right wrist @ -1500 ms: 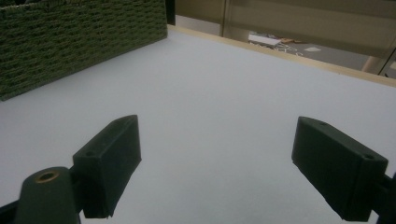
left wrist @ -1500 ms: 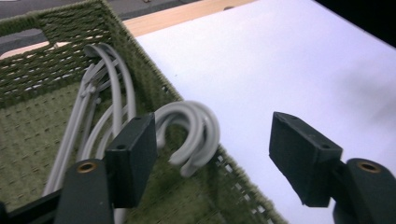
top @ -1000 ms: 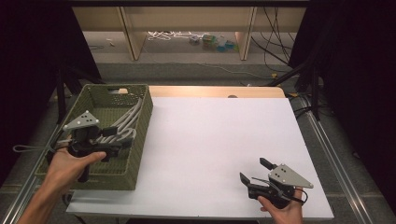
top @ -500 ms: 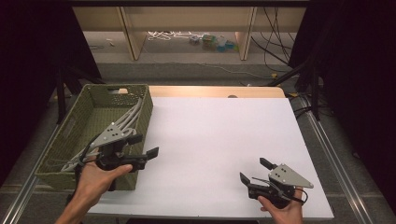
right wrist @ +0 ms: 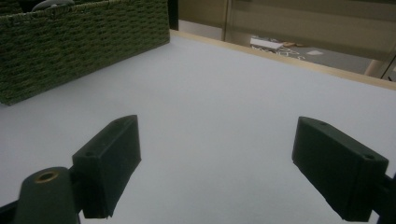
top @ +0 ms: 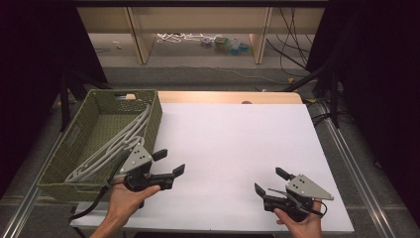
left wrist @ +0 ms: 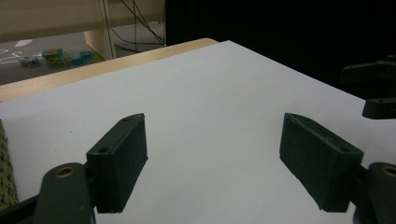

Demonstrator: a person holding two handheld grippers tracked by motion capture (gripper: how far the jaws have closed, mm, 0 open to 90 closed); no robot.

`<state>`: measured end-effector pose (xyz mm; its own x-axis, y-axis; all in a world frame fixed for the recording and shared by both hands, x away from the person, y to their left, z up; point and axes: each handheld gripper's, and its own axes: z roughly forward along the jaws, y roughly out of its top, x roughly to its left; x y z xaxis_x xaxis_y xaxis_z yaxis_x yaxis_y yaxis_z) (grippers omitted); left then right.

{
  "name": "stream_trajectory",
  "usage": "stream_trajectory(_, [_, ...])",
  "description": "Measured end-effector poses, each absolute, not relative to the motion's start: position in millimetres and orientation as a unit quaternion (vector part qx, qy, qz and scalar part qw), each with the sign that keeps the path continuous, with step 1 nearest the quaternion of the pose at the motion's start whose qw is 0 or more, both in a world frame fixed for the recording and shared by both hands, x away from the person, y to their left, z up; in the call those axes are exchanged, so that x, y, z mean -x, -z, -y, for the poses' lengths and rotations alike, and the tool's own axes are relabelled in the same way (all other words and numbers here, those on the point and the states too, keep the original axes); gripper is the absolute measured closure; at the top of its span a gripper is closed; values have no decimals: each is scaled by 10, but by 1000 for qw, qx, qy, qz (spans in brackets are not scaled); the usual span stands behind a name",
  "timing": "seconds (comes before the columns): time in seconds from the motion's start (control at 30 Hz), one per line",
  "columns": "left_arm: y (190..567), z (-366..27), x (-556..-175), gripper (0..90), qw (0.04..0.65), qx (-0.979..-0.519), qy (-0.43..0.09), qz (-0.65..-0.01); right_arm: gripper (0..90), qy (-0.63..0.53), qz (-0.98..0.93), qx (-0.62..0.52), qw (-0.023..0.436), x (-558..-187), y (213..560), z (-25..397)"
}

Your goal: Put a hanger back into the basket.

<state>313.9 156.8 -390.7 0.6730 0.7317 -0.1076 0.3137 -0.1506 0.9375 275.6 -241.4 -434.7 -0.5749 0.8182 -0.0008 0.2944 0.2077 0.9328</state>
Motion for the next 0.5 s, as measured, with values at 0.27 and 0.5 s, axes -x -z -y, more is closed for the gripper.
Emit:
stream_trajectory(0.27, [4028, -1576, -3104, 219, 551, -730, -200, -351, 159, -505, -731, -376, 262, -2750, 4342, 2408])
stream_trajectory(0.5, [4106, -1615, -3063, 214, 557, -727, -203, -347, 157, -507, -732, -372, 263, -2725, 4334, 2401])
